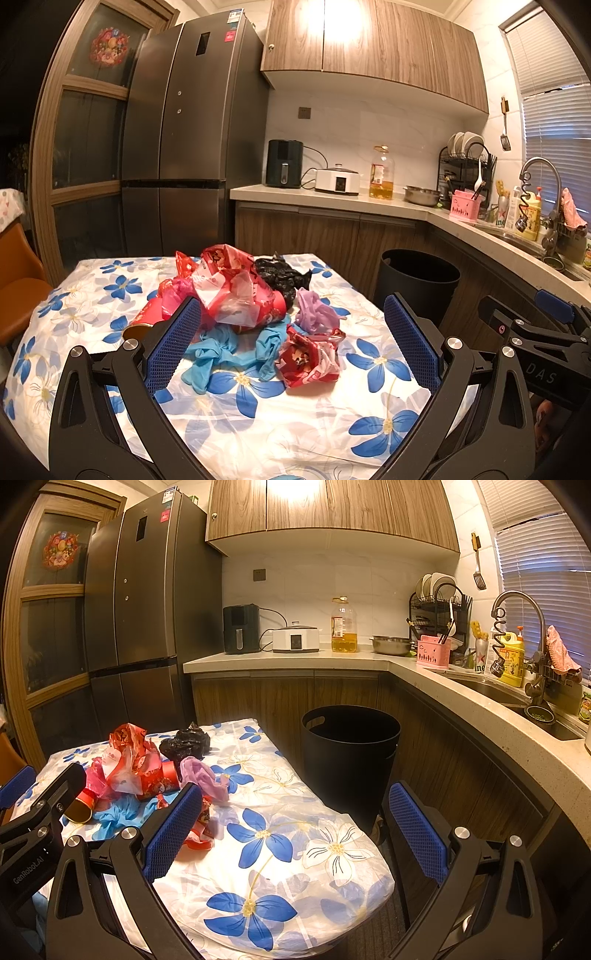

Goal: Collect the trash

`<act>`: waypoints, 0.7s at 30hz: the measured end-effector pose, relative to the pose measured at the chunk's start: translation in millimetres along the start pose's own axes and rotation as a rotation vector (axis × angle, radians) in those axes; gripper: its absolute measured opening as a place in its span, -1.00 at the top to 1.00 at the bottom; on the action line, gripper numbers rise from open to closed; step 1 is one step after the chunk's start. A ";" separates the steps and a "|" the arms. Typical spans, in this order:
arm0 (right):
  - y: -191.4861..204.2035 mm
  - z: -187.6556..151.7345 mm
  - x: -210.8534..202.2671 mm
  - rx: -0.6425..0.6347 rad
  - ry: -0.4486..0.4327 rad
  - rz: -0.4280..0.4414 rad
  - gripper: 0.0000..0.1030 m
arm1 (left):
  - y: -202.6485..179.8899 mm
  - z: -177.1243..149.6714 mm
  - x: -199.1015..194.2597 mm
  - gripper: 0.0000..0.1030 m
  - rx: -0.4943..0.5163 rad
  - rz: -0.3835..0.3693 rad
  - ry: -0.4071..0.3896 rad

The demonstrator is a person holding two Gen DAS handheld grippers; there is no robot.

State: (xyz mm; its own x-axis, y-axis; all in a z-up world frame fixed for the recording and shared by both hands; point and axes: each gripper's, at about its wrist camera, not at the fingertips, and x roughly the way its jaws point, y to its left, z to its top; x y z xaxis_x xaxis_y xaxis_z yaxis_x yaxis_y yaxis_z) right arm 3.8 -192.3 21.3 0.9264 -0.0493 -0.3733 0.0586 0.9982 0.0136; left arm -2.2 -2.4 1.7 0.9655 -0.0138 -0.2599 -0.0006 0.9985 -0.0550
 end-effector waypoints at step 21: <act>0.3 -1.3 1.4 0.000 0.000 -0.001 -0.91 | 0.2 -0.1 -0.3 -0.90 -0.002 0.000 0.002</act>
State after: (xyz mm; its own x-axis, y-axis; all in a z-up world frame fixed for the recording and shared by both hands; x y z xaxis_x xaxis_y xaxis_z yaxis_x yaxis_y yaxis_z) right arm 4.6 -192.0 19.6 0.9263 -0.0503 -0.3735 0.0597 0.9981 0.0136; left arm -2.5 -2.3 1.7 0.9651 -0.0142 -0.2614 -0.0008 0.9984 -0.0571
